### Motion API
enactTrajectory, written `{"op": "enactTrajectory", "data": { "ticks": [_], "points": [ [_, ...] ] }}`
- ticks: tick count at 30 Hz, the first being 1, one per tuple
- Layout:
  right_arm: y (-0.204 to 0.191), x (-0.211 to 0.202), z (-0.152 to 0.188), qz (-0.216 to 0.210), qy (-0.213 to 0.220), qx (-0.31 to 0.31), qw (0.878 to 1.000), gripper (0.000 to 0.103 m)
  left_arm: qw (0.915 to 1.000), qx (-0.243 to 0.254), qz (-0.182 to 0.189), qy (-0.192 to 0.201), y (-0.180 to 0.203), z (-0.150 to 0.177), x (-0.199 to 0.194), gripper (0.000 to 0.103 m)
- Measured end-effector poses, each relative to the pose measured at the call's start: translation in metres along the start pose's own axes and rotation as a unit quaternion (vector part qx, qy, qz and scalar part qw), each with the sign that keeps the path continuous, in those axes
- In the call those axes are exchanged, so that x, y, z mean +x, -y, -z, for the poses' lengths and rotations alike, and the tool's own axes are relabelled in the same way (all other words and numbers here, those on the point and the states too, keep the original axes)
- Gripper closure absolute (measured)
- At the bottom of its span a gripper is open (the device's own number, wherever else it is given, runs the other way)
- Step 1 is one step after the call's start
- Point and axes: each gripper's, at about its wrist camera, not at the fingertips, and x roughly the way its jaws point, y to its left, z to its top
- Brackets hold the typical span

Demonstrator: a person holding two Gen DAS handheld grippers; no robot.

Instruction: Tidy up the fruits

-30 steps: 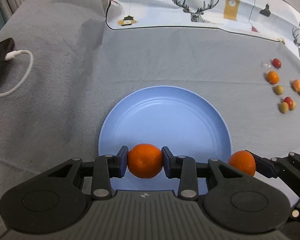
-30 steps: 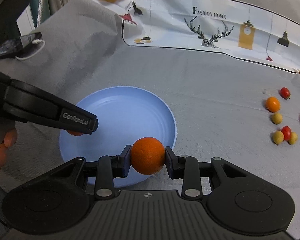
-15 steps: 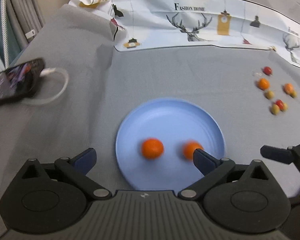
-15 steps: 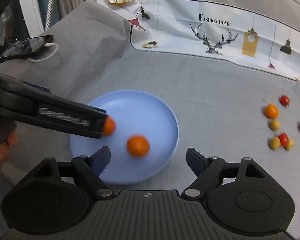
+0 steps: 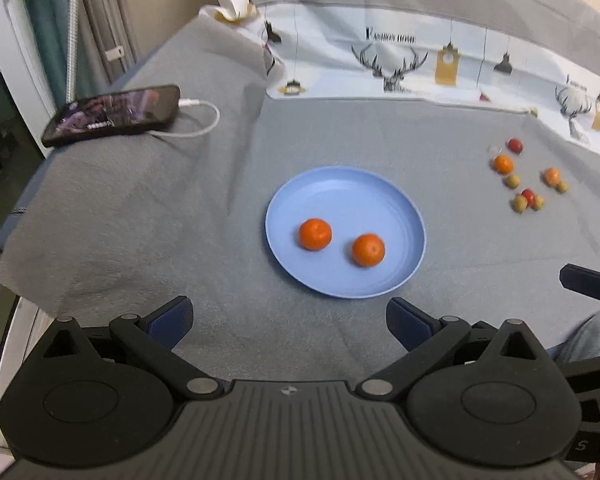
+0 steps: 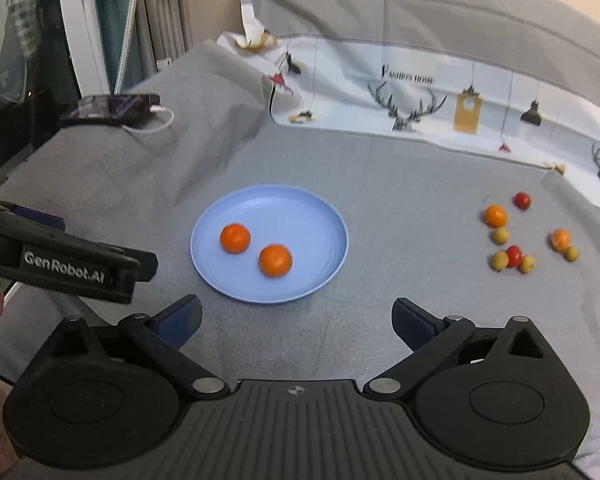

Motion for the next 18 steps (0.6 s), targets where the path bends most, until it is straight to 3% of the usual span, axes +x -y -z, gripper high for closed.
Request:
{"op": "enactTrajectory", "data": {
  "ticks": [18],
  "points": [
    [-0.001, -0.062, 0.013, 0.012, 0.081, -0.010, 0.997, 0.001, 0.9987, 0.008, -0.012, 0.048, 0.014, 0.024, -0.057, 0.000]
  ]
}}
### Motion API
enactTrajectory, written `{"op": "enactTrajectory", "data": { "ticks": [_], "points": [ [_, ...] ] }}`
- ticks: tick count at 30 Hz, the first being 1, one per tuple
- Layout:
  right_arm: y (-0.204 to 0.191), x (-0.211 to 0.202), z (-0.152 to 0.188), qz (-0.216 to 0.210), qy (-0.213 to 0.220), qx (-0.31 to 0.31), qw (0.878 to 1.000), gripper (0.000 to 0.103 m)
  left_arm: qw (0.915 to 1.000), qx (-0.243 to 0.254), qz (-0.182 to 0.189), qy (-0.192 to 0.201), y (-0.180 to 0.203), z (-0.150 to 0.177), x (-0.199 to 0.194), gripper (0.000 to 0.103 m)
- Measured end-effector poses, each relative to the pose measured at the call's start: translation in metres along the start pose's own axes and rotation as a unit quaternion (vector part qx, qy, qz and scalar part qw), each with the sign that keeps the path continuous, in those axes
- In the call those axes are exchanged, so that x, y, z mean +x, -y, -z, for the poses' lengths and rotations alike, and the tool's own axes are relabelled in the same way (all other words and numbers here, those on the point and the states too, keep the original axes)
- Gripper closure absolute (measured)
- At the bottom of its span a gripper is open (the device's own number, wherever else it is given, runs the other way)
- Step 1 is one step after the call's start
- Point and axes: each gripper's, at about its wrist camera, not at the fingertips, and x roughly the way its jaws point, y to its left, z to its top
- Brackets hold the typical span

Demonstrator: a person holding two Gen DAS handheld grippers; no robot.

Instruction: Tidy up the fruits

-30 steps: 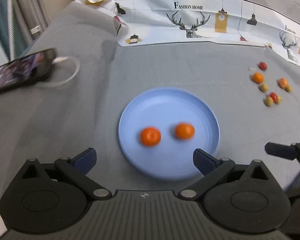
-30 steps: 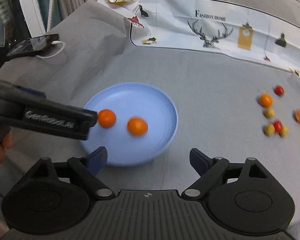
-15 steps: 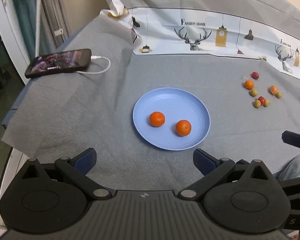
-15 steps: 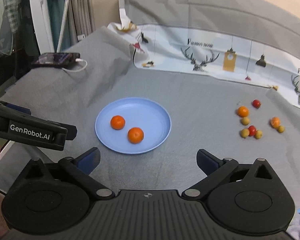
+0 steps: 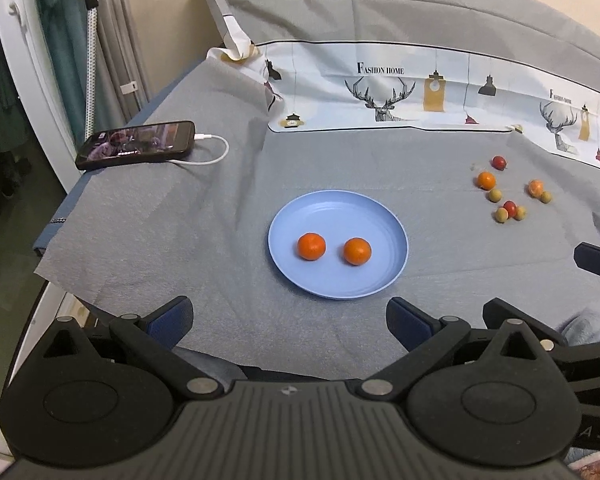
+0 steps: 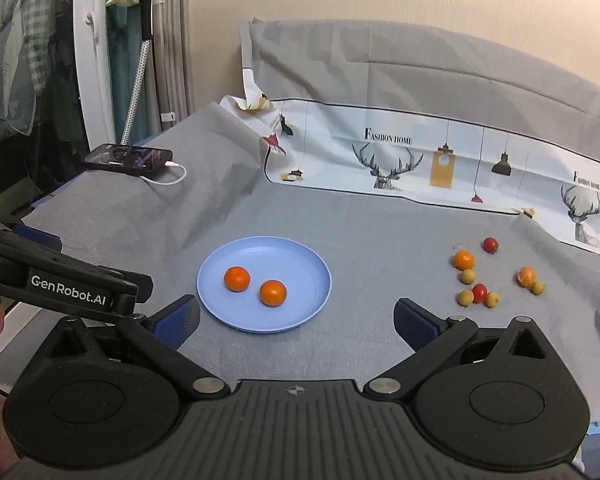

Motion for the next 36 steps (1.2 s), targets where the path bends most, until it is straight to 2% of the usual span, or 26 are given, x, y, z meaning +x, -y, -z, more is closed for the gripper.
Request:
{"op": "enactTrajectory", "data": {
  "ticks": [11, 25, 36],
  "points": [
    [-0.002, -0.006, 0.000, 0.013, 0.007, 0.001, 1.000, 0.001, 0.9995, 0.005, -0.003, 0.030, 0.002, 0.000, -0.014, 0.000],
    [-0.001, 0.010, 0.002, 0.008, -0.017, 0.006, 1.000, 0.001, 1.0000, 0.005, 0.003, -0.001, -0.004, 0.000, 0.009, 0.000],
    [0.004, 0.027, 0.004, -0.003, -0.035, 0.019, 0.999, 0.001, 0.9997, 0.014, -0.010, -0.016, -0.002, -0.003, 0.023, 0.000]
  ]
}}
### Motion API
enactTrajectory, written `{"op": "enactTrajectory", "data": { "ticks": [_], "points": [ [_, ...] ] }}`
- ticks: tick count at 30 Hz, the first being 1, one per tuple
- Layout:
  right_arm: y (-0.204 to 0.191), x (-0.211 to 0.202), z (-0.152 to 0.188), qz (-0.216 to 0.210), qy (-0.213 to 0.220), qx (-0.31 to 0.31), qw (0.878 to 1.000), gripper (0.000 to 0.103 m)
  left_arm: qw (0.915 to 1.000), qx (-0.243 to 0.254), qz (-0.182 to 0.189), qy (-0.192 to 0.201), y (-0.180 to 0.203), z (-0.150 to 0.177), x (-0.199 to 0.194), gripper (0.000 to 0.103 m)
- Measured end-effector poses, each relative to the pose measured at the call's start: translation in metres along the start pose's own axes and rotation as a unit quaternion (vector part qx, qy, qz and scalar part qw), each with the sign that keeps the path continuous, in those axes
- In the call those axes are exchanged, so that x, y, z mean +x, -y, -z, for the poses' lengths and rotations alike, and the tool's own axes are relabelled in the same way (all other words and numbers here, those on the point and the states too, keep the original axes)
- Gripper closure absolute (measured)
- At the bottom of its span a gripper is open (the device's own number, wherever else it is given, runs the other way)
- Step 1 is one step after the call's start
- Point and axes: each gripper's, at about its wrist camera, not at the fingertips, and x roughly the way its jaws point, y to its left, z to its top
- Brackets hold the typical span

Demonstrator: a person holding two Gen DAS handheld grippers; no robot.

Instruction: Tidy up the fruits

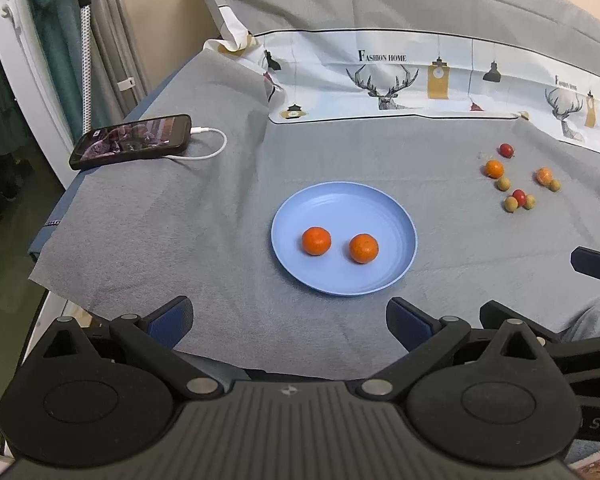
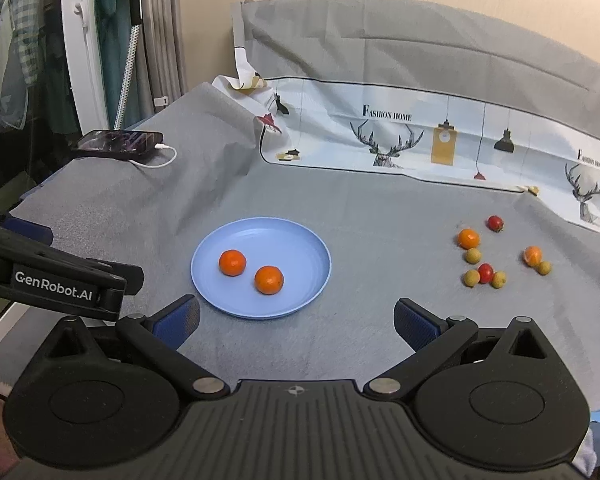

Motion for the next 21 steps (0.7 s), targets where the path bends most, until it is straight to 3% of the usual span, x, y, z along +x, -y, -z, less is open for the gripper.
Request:
{"op": "enactTrajectory", "data": {
  "ticks": [21],
  "points": [
    [0.039, 0.029, 0.010, -0.009, -0.029, 0.074, 0.997, 0.001, 0.9988, 0.024, -0.020, -0.038, 0.027, -0.019, 0.031, 0.000]
  ]
}}
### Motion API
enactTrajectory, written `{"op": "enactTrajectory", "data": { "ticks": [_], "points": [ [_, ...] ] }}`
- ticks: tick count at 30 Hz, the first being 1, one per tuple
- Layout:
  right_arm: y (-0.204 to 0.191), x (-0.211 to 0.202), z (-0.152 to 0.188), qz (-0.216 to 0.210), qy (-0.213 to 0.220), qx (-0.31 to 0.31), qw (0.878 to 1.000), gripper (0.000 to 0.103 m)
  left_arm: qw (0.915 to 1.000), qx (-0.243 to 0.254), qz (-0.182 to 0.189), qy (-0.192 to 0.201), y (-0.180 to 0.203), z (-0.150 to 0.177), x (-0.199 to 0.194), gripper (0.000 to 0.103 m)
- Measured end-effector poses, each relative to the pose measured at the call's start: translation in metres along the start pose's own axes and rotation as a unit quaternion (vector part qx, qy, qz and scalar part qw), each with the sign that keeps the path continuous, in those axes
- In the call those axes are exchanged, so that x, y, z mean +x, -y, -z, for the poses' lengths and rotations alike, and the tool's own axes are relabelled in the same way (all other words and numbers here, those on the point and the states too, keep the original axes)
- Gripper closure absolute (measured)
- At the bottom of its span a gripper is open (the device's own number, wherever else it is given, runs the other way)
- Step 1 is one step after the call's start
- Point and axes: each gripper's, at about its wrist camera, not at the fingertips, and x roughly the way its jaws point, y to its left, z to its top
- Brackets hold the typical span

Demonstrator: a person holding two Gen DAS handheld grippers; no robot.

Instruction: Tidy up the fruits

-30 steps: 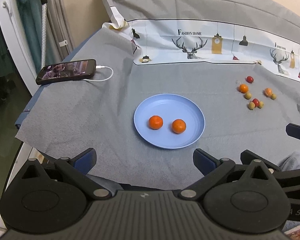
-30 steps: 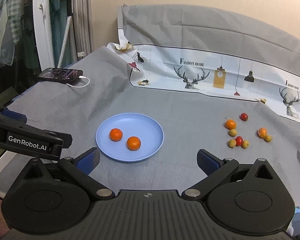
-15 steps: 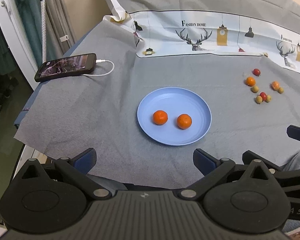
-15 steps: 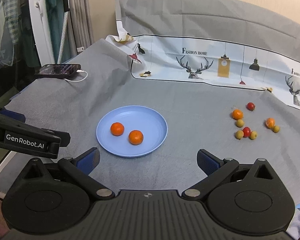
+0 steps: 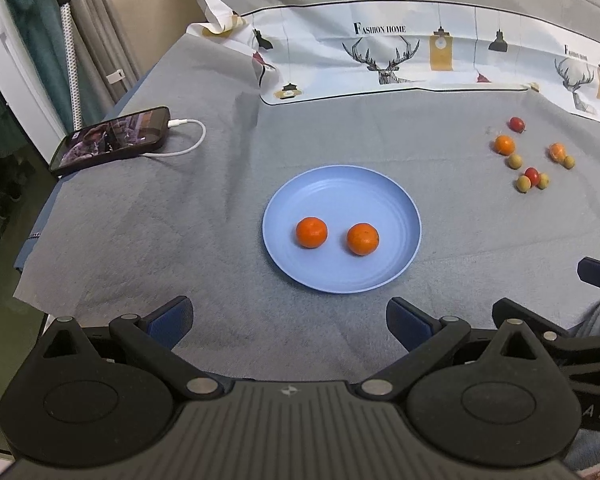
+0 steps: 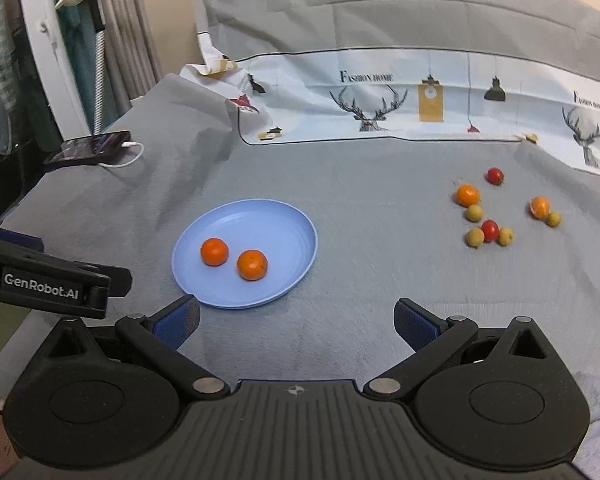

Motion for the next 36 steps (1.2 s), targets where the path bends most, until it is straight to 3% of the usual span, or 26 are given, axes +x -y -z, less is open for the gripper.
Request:
{"op": "enactTrajectory", "data": {
  "ticks": [7, 14, 25, 31, 36],
  "points": [
    [0.032, 0.013, 0.002, 0.031, -0.008, 0.049, 0.998, 0.001, 0.9999, 0.009, 0.000, -0.013, 0.014, -0.012, 0.012, 0.000],
    [0.071, 0.027, 0.009, 0.083, 0.000, 0.091, 0.992, 0.001, 0.9991, 0.008, 0.028, -0.030, 0.038, -0.032, 0.025, 0.000],
    [0.167, 0.075, 0.018, 0.198, -0.001, 0.180, 0.964, 0.001, 0.9961, 0.018, 0.057, -0.065, 0.090, -0.083, 0.075, 0.000],
    [0.221, 0.134, 0.003, 0.270, 0.030, 0.145, 0.951, 0.001, 0.9943, 0.030, 0.068, -0.076, 0.133, -0.115, 0.114, 0.000],
    [0.255, 0.187, -0.007, 0.252, 0.020, 0.124, 0.960, 0.001, 0.9907, 0.071, 0.099, -0.059, 0.192, -0.159, 0.158, 0.000]
  ]
}}
